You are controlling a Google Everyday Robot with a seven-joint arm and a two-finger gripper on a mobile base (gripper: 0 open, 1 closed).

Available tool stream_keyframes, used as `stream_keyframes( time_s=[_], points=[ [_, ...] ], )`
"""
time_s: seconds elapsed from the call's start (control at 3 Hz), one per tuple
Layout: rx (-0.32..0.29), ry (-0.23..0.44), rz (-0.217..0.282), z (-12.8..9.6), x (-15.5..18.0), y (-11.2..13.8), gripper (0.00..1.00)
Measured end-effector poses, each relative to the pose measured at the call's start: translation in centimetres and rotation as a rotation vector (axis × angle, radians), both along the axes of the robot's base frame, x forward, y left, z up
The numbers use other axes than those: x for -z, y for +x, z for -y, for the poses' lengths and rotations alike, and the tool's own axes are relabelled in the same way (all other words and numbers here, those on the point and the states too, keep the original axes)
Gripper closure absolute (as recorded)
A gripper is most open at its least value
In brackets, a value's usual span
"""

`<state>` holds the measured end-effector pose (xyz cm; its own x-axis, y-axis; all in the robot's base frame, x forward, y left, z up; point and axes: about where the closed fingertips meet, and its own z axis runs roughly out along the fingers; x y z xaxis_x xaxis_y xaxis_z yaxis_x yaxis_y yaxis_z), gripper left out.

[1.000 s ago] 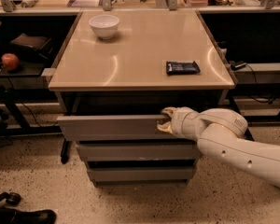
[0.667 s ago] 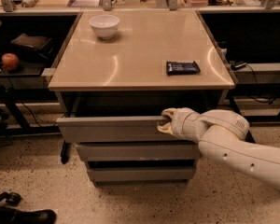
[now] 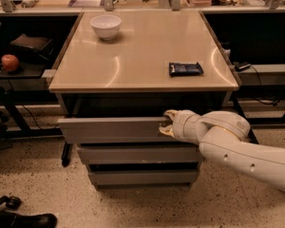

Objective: Open top drawer

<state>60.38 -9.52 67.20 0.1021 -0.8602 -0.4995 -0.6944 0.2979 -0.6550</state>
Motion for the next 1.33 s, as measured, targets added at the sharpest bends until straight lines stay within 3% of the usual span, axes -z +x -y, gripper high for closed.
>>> stream_keyframes(
  time_s=[0.33,1.33],
  points=[
    [0.006,-0.004,0.011,1.0,-0.4,-0.8,1.0],
    [0.011,-0.006,-0.001,1.1,-0.1,-2.0,1.0]
  ],
)
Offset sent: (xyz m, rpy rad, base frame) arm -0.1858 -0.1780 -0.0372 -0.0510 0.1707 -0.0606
